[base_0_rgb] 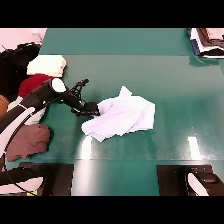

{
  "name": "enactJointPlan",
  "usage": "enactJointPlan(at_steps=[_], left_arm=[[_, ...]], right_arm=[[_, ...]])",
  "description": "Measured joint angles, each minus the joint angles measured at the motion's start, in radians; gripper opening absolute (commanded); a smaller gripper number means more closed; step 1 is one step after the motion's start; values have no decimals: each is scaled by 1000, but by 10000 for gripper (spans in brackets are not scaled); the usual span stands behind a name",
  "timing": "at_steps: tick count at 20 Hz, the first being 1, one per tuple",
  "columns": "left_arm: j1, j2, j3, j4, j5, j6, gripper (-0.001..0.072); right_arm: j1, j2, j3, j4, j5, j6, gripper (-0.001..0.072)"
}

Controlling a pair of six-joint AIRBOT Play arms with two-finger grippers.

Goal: Fold the shirts.

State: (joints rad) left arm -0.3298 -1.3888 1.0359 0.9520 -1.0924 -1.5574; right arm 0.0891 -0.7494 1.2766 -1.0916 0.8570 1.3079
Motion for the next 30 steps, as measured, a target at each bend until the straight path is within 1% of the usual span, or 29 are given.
enactJointPlan(at_steps=[1,2,3,4,7,10,14,15,17,18,20,22,27,30], left_arm=[[0,-1,-7,-19,23,3,621],[0,-2,-12,-31,40,6,499],[0,-3,-16,-40,58,8,184],[0,-3,-18,-47,75,10,26],[25,1,-2,-59,117,13,22],[107,47,73,-59,120,15,21],[244,156,225,0,116,21,22],[270,181,257,20,113,22,22],[302,219,297,56,101,23,22],[311,231,308,68,91,25,22],[323,245,323,89,62,29,22],[330,250,330,102,32,34,22],[335,256,336,114,-31,61,22],[335,256,337,117,-47,68,22]], right_arm=[[0,0,0,0,1,0,15],[0,0,0,0,2,0,15],[0,0,0,0,4,0,15],[0,0,0,0,6,0,15],[0,-1,0,0,14,0,15],[-3,-8,0,-2,55,1,15],[-21,-87,0,-7,217,13,15],[-21,-126,0,-7,264,19,35],[-9,-217,-1,-6,333,30,488],[5,-268,-1,-5,356,33,515],[53,-388,-1,-2,377,38,514],[111,-503,-1,10,362,40,514],[263,-772,14,102,217,-6,514],[333,-911,85,134,178,-29,511]])
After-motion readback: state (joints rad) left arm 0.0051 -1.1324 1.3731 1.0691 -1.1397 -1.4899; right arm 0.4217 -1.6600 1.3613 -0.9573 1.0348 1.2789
